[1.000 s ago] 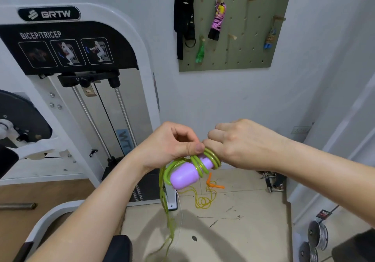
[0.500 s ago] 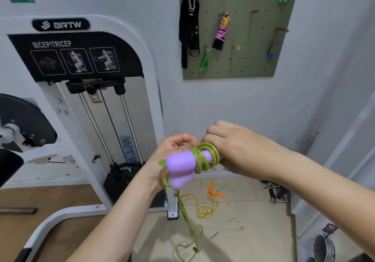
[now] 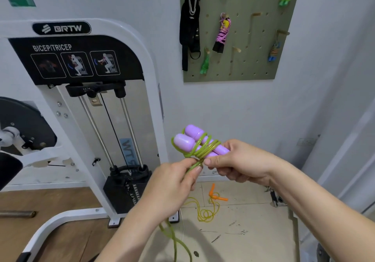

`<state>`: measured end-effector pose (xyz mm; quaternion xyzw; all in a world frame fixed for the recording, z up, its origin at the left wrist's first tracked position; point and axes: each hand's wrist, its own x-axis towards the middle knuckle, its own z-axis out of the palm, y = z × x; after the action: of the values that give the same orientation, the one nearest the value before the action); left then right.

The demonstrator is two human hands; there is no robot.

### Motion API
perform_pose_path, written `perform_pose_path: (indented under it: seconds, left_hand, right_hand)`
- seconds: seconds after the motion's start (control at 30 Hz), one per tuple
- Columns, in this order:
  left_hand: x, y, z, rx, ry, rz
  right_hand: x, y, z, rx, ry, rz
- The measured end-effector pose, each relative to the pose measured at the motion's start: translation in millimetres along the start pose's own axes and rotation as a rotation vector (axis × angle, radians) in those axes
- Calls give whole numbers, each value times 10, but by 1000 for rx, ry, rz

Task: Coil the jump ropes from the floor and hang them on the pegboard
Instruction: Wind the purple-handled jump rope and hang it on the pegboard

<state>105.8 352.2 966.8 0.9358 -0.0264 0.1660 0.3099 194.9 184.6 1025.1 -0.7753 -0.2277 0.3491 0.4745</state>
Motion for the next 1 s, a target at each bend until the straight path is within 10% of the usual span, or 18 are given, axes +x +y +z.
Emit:
perform_pose_path:
  seconds: [0.33, 0.6, 1.0]
  left_hand:
    - [-11, 189, -79, 735, -153, 105]
    - [39, 97, -200, 624, 14, 478]
    - [69, 46, -279, 652, -127, 560]
  right_hand:
    - [153, 101, 405, -1139, 415, -94]
    - [90, -42, 315, -1237, 98, -31]
    - [-30, -151, 168, -1328, -77, -96]
